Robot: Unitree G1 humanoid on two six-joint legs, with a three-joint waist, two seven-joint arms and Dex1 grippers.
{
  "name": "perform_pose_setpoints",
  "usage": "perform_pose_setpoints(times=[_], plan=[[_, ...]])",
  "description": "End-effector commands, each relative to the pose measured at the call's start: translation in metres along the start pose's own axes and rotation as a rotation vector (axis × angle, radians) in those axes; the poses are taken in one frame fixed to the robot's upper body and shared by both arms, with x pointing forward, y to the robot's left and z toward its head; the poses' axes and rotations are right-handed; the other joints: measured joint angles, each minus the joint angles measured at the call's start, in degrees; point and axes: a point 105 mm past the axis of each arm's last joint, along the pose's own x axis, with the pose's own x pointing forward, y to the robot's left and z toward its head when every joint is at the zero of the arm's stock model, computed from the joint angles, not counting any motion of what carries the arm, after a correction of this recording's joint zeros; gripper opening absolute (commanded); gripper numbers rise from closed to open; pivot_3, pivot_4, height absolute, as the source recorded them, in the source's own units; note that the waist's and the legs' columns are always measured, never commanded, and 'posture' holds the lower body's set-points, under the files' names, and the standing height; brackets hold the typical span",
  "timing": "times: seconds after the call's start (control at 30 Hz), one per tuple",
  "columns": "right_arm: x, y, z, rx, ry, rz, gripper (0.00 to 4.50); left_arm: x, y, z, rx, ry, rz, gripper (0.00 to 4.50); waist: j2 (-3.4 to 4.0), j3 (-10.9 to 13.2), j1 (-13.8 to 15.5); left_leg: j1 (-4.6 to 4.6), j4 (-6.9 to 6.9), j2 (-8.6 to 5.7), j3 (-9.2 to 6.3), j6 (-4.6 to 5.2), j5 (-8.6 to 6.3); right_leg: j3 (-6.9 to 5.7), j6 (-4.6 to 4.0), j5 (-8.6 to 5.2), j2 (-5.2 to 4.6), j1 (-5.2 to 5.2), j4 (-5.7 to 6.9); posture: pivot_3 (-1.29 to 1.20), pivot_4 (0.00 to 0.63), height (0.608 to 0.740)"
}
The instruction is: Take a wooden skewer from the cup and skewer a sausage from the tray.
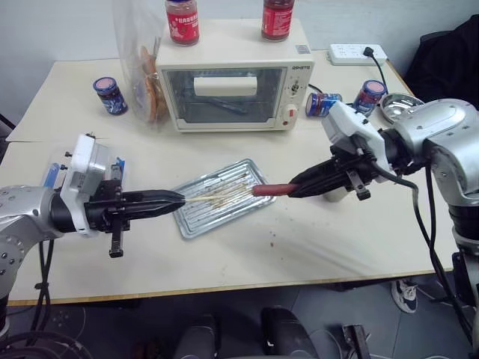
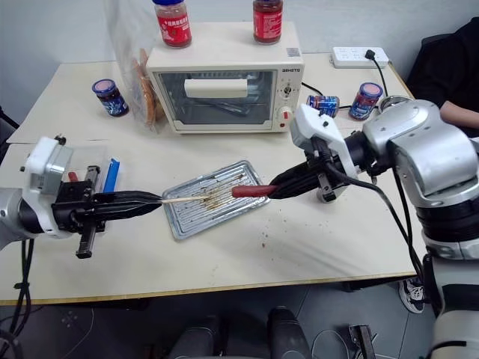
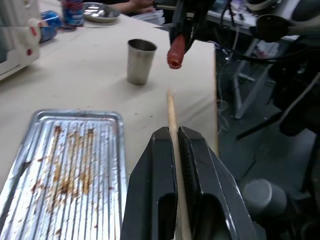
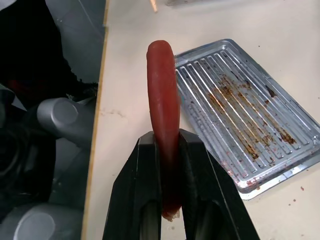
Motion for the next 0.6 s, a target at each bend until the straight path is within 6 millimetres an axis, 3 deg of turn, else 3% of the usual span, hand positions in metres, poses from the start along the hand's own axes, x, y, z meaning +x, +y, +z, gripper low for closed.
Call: perform_pose_setpoints(times=[0.03,0.2,0.6], plan=[[-0.005,0.011,0.006,-0.045,-0.003,0.004,0.20,0.008,-0.002,0.008,0.038,-0.013,-0.060,0.00,0.00,0.00,0.09,0.00,0.00,0.00,0.00,0.00,0.00,-0.01,0.00,0.00,0.00,0.00,0.00,0.00,0.150,0.740],[-0.004,0.013,0.009,-0.032,-0.019,-0.011,0.20,0.014,0.000,0.017,0.064,-0.033,-0.085,0.00,0.00,0.00,0.03,-0.02,0.02,-0.03,0.03,0.02,-0.01,0.02,0.00,0.00,-0.02,-0.02,0.01,0.00,0.150,0.740],[-0.004,0.012,0.017,-0.007,-0.054,-0.030,0.20,0.014,0.003,0.014,0.063,-0.028,-0.087,0.00,0.00,0.00,0.06,-0.02,0.04,-0.03,0.02,0.02,-0.01,0.01,0.00,0.00,-0.01,-0.02,0.02,0.00,0.150,0.740]])
